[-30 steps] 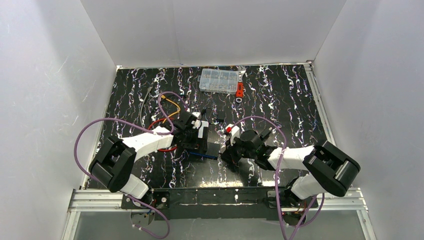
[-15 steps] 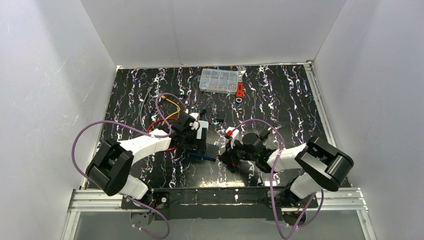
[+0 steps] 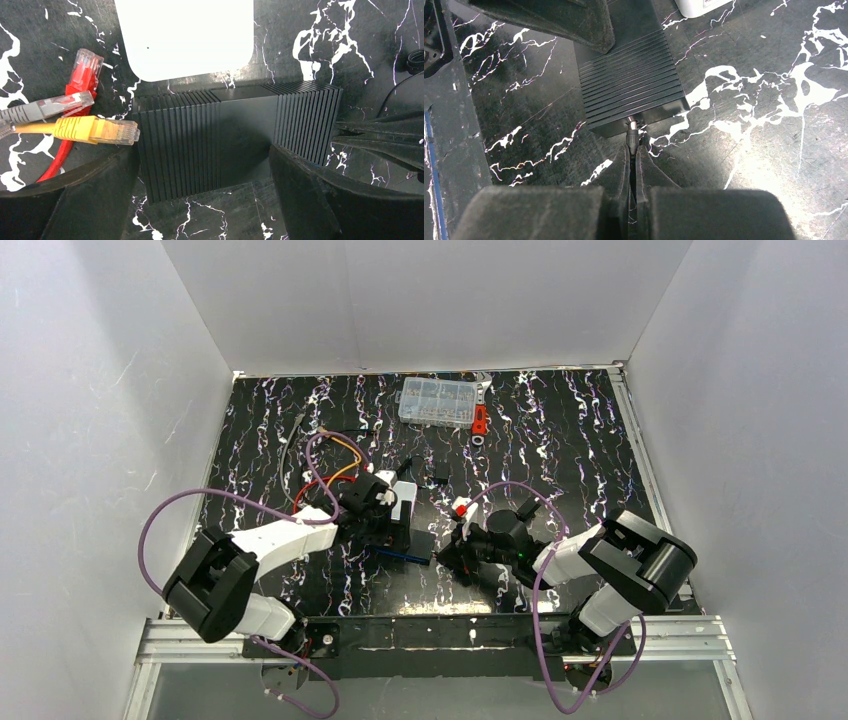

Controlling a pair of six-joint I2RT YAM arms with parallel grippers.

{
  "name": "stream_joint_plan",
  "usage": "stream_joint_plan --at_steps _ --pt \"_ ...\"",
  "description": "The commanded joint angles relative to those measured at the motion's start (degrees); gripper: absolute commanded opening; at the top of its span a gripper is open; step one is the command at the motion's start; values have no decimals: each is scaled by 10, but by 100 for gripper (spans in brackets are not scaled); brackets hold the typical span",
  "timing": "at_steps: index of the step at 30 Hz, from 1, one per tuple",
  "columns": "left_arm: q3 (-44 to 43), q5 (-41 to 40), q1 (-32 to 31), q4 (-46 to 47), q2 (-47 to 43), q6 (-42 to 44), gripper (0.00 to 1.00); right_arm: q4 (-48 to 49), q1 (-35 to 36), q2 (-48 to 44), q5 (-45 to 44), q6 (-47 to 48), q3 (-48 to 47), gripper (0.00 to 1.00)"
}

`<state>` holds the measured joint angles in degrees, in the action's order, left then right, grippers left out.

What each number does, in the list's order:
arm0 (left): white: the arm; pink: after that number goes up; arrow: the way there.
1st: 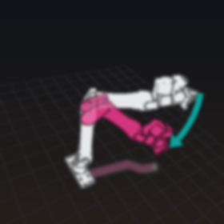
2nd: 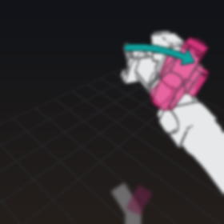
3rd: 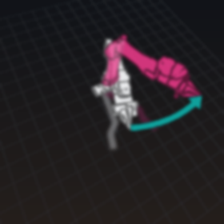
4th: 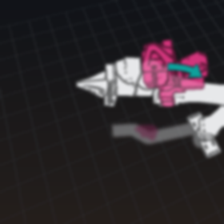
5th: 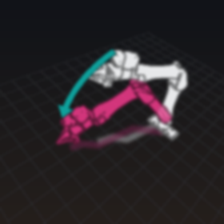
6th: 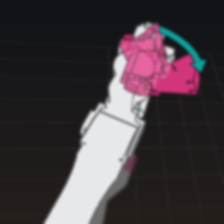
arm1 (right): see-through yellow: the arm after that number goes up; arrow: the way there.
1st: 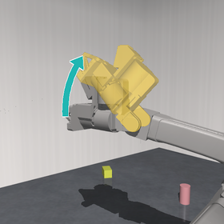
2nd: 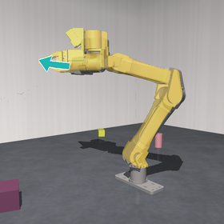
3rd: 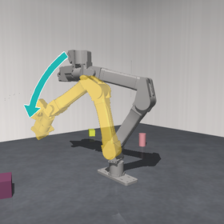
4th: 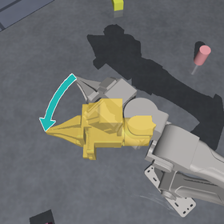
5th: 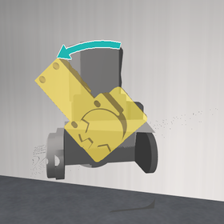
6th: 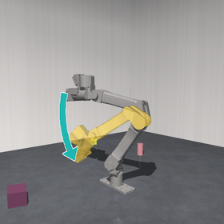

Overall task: Insert the plug into the switch port
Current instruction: Insert the connector into the switch port.

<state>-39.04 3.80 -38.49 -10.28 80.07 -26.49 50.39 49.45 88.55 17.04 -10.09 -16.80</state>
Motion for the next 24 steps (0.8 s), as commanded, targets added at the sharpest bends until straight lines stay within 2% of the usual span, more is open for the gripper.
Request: stream_joint_plan --at_steps 1,14,24 --pt "30 85 -42 -39 2 -30 94 87 5 1 12 16 -30 1" --pt "37 84 -70 -33 -3 -28 95 89 5 20 77 71 -60 1" --pt "43 82 -81 -33 -14 -23 94 28 5 13 115 132 -109 1"
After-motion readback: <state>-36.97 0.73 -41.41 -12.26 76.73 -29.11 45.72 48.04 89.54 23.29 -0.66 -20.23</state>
